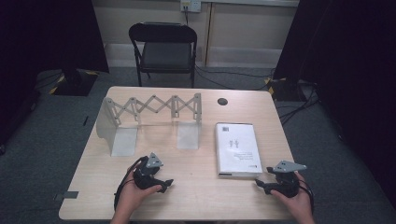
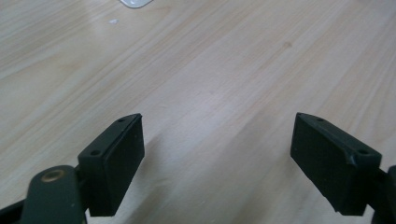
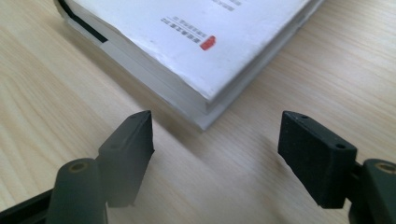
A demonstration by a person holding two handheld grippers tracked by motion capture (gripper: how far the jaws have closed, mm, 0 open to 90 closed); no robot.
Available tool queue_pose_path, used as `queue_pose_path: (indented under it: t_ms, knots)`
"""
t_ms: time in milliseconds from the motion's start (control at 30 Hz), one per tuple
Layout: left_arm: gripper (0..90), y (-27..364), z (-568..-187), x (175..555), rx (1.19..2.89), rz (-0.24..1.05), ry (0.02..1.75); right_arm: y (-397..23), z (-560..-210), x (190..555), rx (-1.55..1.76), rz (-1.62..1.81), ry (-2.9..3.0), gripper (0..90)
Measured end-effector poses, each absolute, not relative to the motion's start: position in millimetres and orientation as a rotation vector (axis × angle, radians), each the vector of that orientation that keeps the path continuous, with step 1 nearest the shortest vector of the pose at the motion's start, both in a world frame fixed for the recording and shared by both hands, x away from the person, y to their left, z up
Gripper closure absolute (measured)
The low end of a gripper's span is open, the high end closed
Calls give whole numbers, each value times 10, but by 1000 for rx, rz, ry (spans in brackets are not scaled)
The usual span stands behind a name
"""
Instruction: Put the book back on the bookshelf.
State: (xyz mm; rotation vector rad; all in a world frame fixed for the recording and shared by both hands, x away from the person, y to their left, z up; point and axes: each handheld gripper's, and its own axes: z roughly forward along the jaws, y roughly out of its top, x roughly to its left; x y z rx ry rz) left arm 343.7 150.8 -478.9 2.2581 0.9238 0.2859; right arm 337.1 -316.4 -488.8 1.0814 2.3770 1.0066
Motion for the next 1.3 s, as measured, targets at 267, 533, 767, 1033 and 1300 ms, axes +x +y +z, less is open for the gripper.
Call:
queue_pose_path:
  t_ms: [267, 533, 767, 1033, 1300]
  knots:
    - [174, 1340, -4744, 3413, 2309, 214, 877, -3063, -4873, 3422, 1046, 1025, 2393, 300]
    - [165, 1137, -4696, 3438, 2334, 173, 845, -3021, -4873, 3486, 1055, 1039, 2393, 310]
    - [168, 953, -4629, 3485, 2346, 168, 803, -3019, -4874, 3528, 1045, 1049, 2386, 330]
    - [168, 693, -4634, 3529, 2363, 130, 748, -2956, -4876, 3539, 1008, 1000, 2392, 392]
    - [175, 471, -4669, 3576, 2376, 109, 710, -2931, -4883, 3547, 994, 978, 2410, 436]
